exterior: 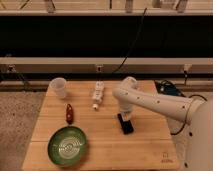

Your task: Push the eraser across the table

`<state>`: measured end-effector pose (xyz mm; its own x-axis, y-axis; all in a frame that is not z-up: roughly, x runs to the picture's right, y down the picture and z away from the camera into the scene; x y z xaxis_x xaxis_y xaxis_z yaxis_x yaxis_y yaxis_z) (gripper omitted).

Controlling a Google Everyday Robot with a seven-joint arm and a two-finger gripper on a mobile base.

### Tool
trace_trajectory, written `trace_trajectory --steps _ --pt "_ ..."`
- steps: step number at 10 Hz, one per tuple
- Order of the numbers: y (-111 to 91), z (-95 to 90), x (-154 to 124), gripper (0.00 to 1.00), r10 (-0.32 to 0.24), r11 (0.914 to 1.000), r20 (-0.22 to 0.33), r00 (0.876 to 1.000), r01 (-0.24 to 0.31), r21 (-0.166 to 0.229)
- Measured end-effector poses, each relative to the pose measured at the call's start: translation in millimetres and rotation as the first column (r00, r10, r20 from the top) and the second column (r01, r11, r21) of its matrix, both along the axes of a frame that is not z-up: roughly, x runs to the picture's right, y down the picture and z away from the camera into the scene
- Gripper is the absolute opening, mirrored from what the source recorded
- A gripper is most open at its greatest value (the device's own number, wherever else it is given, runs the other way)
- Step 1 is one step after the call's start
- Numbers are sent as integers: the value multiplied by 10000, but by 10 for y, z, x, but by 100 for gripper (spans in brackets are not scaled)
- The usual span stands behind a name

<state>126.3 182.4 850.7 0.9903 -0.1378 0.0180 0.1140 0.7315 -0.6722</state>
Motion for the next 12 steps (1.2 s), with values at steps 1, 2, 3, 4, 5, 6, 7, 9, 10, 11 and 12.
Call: trace_trajectory --steps 1,2,3,4,5,6,7,9,10,11,12 --pt "3 4 7 0 -9 10000 -10 10000 9 -4" --pt "-4 -2 5 0 -6 10000 -3 10000 6 1" --pt "-9 -9 14 0 -5 10000 -20 10000 5 -5" --pt "-9 -10 14 0 -6 10000 -21 10000 6 -9" --pt "-10 -3 21 0 -12 10000 -30 10000 12 -7" --pt "-1 17 42 0 -69 10000 -38 10000 69 -6" --pt "-5 13 41 0 -68 10000 -34 10000 68 -2" --pt "-16 -1 54 0 -66 10000 -55 10000 66 -7" --pt "-15 0 55 0 -72 10000 -60 10000 72 -8" --pt "-7 14 71 0 -79 10000 -83 9999 79 -1" --pt "-1 24 82 0 -87 10000 -100 9999 87 -1"
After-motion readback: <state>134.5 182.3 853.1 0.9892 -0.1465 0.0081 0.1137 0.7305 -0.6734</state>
